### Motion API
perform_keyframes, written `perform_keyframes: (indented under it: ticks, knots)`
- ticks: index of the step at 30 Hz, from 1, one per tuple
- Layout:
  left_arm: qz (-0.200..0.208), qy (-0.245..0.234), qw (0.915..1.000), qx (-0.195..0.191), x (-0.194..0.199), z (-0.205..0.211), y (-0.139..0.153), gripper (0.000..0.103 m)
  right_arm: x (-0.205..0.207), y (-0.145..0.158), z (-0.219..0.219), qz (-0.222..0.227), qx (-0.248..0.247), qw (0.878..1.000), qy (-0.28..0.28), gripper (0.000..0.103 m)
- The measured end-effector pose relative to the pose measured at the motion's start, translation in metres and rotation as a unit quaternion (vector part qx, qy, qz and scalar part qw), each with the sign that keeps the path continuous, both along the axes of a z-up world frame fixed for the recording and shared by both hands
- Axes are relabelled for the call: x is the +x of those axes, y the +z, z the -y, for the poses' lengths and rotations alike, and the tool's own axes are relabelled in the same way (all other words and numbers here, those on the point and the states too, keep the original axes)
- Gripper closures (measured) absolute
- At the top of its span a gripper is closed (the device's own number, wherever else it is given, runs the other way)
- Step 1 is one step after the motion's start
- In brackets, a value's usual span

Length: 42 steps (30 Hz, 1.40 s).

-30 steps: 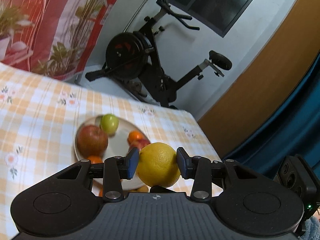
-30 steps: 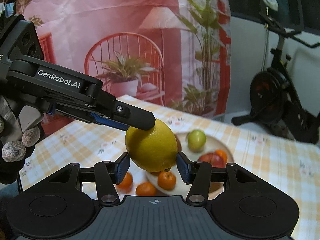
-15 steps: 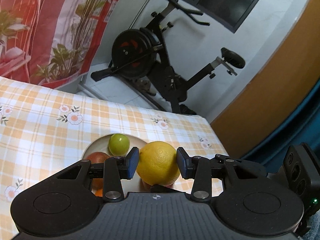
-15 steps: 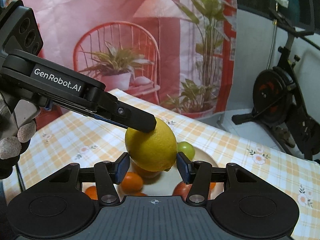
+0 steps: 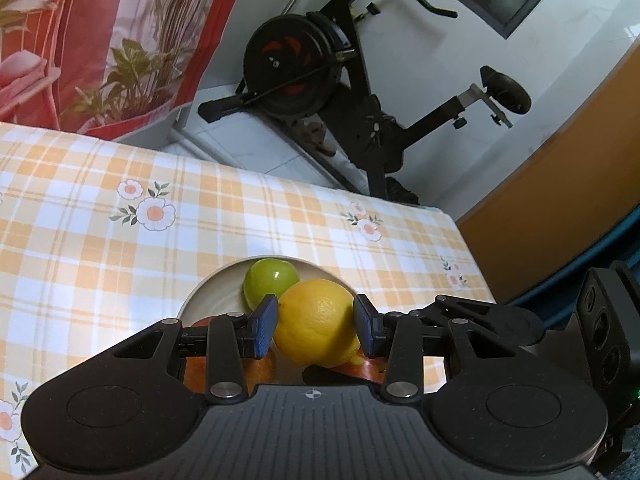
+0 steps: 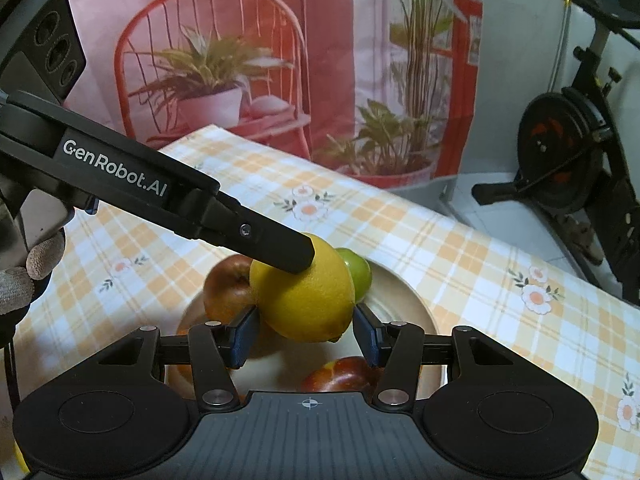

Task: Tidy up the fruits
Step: 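Lower the lemon onto the plate beside the green apple and open the left gripper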

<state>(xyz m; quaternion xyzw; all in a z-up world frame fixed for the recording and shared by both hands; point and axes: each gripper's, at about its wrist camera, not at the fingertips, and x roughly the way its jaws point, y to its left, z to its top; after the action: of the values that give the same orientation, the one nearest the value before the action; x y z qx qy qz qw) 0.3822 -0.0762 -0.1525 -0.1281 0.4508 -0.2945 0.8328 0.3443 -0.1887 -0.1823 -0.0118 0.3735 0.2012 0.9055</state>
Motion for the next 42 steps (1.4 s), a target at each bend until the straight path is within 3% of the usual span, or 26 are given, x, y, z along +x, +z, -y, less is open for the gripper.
perform_keyframes:
  ticks: [7, 12, 24, 33, 42]
  knots:
    - [-0.008, -0.005, 0.9999, 0.009, 0.005, 0.006, -0.008, 0.062, 0.009, -0.002, 0.007, -0.006, 0.010, 1.000, -0.011, 0.056]
    - [-0.011, 0.005, 0.9999, 0.010, 0.010, 0.005, -0.008, 0.064, 0.010, -0.005, 0.005, -0.013, -0.010, 1.000, 0.002, 0.057]
    - [0.015, 0.019, 0.9992, 0.032, 0.001, 0.003, 0.003, 0.064, 0.005, -0.009, 0.003, -0.027, -0.020, 0.999, -0.014, 0.056]
    - [0.052, 0.038, 0.9969, 0.046, -0.018, -0.012, 0.026, 0.064, -0.018, 0.007, 0.005, 0.006, -0.017, 0.999, -0.043, 0.056]
    - [0.089, 0.048, 0.9926, 0.067, -0.052, -0.032, 0.041, 0.064, -0.062, 0.019, 0.010, 0.043, 0.016, 0.995, -0.091, 0.056]
